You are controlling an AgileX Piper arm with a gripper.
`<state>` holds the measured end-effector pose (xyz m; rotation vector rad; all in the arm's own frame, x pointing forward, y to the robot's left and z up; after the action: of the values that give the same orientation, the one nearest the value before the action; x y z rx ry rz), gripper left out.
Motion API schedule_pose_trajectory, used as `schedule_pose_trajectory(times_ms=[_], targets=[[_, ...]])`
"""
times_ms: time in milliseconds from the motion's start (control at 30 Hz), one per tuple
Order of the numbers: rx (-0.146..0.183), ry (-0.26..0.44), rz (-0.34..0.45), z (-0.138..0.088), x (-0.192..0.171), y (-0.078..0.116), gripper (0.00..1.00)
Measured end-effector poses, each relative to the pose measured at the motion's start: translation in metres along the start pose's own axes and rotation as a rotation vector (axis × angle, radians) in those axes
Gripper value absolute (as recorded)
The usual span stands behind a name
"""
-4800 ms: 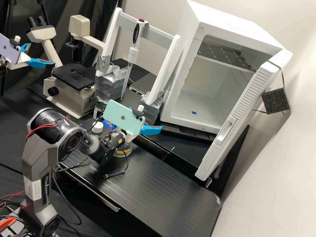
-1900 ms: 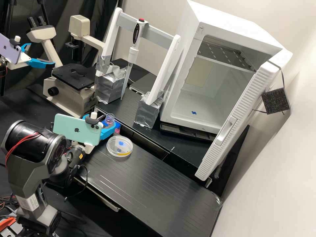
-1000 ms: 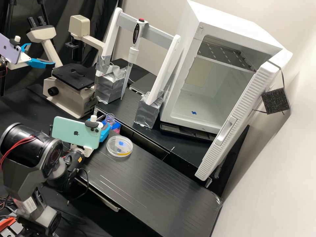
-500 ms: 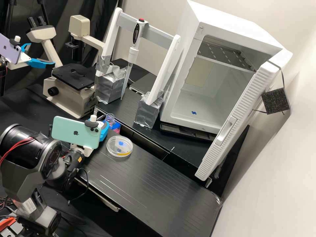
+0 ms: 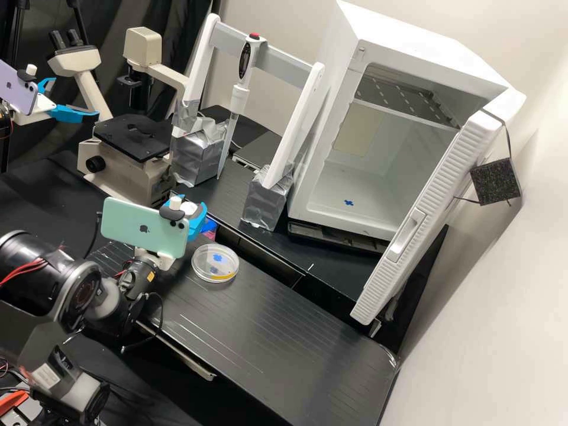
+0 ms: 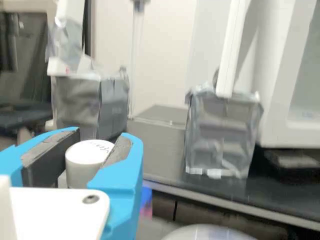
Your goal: Close the bottle
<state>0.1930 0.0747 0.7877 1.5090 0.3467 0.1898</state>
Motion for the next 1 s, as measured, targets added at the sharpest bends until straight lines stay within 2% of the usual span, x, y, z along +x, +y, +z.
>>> schedule_pose_trajectory(times_ms=[267,433,700,1000], targets=[[0.007,0.039,-0.022,-0.012,0.018,0.000,0.00],[0.016,0.005,-0.046,-0.009,0.030,-0.006,0.00],[0.005,-0.038,-0.044,-0.002,0.046,-0.009,0.00],[0.013,-0.075,-0.056,0.003,0.049,-0.013,0.00]])
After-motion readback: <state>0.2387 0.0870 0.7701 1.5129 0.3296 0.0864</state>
